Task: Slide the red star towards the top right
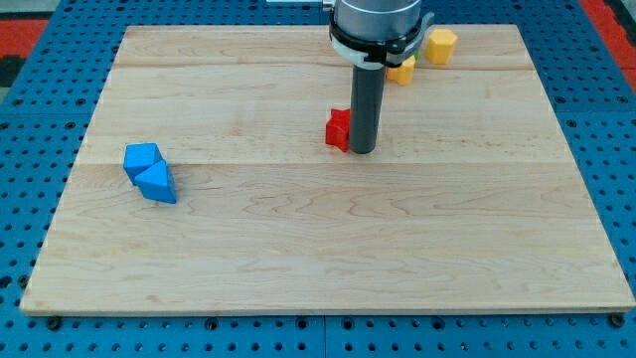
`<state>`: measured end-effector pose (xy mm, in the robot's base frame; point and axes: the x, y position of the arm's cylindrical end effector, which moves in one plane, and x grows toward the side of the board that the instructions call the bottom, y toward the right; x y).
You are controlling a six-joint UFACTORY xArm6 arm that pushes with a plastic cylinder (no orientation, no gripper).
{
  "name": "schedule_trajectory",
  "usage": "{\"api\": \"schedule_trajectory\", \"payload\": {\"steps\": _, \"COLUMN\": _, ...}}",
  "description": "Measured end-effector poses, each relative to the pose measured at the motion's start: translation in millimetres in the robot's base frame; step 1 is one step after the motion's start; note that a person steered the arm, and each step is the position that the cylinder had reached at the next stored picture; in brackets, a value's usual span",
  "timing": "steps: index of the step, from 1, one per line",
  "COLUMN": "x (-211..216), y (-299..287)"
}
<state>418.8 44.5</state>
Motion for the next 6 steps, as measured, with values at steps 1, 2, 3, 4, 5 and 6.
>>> {"api": "schedule_trajectory", "payload": {"steps": 1, "x": 38, "y": -36}}
{"api": "schedule_trajectory", "payload": {"steps": 2, "x": 17, "y": -73}}
{"api": "schedule_trajectory", "payload": {"steps": 3, "x": -10, "y": -30}}
{"api": "schedule_trajectory", "payload": {"steps": 4, "x": -36, "y": 4}}
{"api": "schedule_trajectory", "payload": {"steps": 5, "x": -47, "y": 0}}
{"api": "schedule_trajectory", "payload": {"steps": 6, "x": -47, "y": -15}}
